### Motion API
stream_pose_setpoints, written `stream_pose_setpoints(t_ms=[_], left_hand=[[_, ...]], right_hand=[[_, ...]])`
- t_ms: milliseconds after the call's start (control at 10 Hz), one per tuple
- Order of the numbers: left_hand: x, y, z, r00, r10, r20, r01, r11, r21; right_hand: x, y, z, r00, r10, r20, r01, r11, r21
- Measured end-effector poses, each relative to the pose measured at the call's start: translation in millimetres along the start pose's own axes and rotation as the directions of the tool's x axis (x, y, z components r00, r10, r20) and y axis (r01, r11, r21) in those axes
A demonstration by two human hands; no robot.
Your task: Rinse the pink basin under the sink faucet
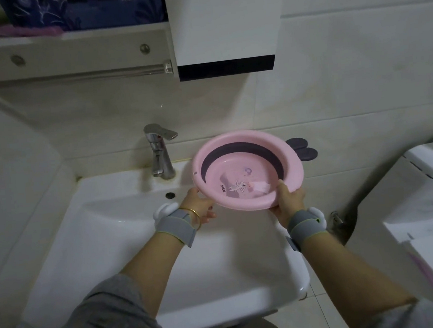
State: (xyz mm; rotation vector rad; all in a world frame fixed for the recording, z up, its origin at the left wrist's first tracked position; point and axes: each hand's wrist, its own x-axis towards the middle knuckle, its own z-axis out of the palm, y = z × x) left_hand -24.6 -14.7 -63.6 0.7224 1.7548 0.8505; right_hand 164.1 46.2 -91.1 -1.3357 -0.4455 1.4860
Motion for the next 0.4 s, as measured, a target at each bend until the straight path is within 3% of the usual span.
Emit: stream_pose_setpoints(t_ms=[200, 300, 400], left_hand=[[0, -4, 2, 1.000, -0.019, 0.013, 0.019, 1.000, 0.004], [-2, -8, 4, 0.999, -0.036, 0.031, 0.036, 0.999, 0.003], [-5, -14, 5, 0.998, -0.038, 0.053, 0.039, 0.999, -0.013]], right_hand=[[3, 1, -11, 1.000, 0.017, 0.015, -0.017, 1.000, -0.010], [1, 5, -19, 1.000, 0.001, 0.012, 0.000, 0.998, -0.071], [-5, 7, -30, 0.992, -0.085, -0.091, 0.063, 0.972, -0.226]])
